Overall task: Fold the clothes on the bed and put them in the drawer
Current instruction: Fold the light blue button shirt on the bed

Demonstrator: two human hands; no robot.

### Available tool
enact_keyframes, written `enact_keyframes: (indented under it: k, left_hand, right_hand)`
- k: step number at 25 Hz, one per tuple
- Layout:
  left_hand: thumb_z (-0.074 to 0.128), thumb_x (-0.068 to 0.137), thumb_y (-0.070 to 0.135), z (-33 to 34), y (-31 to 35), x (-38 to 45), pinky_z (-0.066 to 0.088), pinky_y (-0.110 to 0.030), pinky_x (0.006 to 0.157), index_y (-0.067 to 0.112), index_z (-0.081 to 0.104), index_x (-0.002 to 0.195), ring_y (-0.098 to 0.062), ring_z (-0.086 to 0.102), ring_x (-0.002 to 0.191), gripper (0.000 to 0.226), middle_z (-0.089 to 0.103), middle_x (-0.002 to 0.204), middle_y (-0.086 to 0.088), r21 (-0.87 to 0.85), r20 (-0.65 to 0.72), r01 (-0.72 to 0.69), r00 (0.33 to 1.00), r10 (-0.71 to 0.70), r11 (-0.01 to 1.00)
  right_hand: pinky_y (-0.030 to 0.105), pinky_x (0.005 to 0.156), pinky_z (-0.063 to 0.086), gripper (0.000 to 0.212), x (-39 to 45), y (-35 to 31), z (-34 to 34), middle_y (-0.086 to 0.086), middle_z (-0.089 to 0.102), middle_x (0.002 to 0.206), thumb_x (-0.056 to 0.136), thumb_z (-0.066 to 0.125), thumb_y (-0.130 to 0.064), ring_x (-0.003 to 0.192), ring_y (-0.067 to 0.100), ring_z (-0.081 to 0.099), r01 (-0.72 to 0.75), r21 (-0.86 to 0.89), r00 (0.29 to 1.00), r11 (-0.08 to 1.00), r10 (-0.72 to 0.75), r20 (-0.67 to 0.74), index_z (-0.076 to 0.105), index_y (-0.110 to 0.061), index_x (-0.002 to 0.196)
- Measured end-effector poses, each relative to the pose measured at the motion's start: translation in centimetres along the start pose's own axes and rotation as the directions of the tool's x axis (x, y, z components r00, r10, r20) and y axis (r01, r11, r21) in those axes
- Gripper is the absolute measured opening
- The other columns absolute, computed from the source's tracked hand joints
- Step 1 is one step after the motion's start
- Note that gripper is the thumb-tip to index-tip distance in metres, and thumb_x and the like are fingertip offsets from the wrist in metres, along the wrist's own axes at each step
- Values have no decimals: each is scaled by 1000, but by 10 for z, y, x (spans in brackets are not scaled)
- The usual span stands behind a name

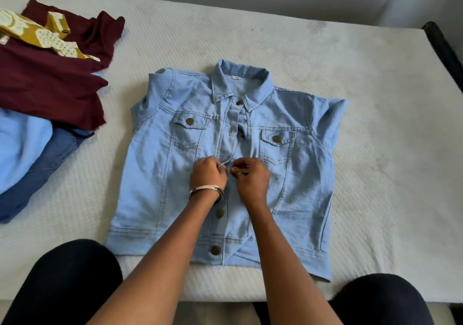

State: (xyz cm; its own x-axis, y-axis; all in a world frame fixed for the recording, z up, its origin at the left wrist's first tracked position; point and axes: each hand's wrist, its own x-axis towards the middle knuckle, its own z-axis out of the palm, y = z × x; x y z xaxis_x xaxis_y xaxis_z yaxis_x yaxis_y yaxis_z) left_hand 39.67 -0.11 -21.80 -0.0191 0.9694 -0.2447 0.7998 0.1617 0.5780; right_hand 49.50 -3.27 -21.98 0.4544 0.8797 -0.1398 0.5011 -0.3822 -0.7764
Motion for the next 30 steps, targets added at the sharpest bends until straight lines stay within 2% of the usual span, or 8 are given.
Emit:
enact_keyframes:
  k: [3, 8, 11, 13, 19, 25, 28, 30]
  left_hand:
    - [72, 82, 25, -3, -3, -3, 52, -28, 73, 14, 76, 85, -27, 68, 86, 12, 74, 84, -9, -212, -50, 97, 993, -110, 972]
    - [78, 79, 18, -4, -2, -19, 51, -25, 79, 8, 77, 95, -22, 70, 87, 19, 75, 91, -10, -348, -142, 27, 987, -81, 937]
    - [80, 76, 16, -5, -6, -14, 53, -26, 79, 7, 77, 94, -21, 70, 83, 21, 75, 88, -11, -342, -112, -36, 994, -2, 939]
    - [77, 79, 16, -3, -8, -8, 56, -30, 77, 9, 77, 93, -20, 71, 76, 16, 75, 82, -9, -350, -57, -30, 998, 10, 936]
    - [67, 85, -1, -5, -9, -5, 59, -27, 57, 1, 72, 90, -17, 68, 52, 7, 70, 69, -7, -618, 180, 258, 966, -186, 742]
    - [78, 75, -1, 0, -4, -7, 59, -36, 53, 11, 68, 69, -28, 69, 54, 17, 70, 67, -13, -647, 147, 217, 976, -160, 731]
    - [81, 73, 2, 1, -4, -8, 58, -36, 47, 10, 65, 69, -23, 68, 49, 18, 68, 64, -12, -615, 124, 194, 981, -150, 764]
    - [86, 68, 7, 2, -3, -7, 58, -40, 49, 10, 64, 68, -27, 68, 51, 22, 68, 64, -14, -580, 134, 211, 978, -163, 787]
  right_hand:
    - [24, 74, 55, 19, -4, -2, 4, 9, 73, 85, 79, 67, 8, 79, 16, 69, -35, 35, 999, 999, 36, -21, 75, -7, 88]
    - [8, 69, 49, 14, -16, -8, 10, -3, 72, 71, 79, 70, -1, 71, 6, 67, -189, 292, 966, 937, 231, -118, 77, -13, 83]
    - [26, 73, 58, 14, -14, -4, 8, 0, 74, 73, 81, 75, -3, 72, 11, 71, -292, 490, 943, 821, 334, 3, 75, -16, 80]
    - [28, 72, 58, 14, -12, 0, 6, 5, 74, 76, 83, 73, 0, 70, 13, 69, -354, 550, 925, 756, 371, 85, 74, -14, 81]
    - [34, 66, 52, 17, -1, 1, 4, 5, 65, 68, 90, 64, 1, 65, 16, 59, -400, 513, 916, 760, 345, 204, 70, -11, 80]
    - [43, 77, 54, 19, 2, 8, 6, 2, 64, 69, 91, 64, 0, 70, 18, 60, -378, 469, 925, 798, 300, 235, 67, -13, 77]
    - [49, 80, 57, 15, -1, 9, 6, 4, 69, 68, 89, 70, -18, 70, 21, 65, -364, 417, 931, 833, 309, 196, 71, -18, 74]
    - [51, 75, 59, 33, -3, 8, 3, 11, 71, 68, 83, 70, -45, 71, 34, 69, -356, 387, 934, 851, 304, 190, 71, -15, 68]
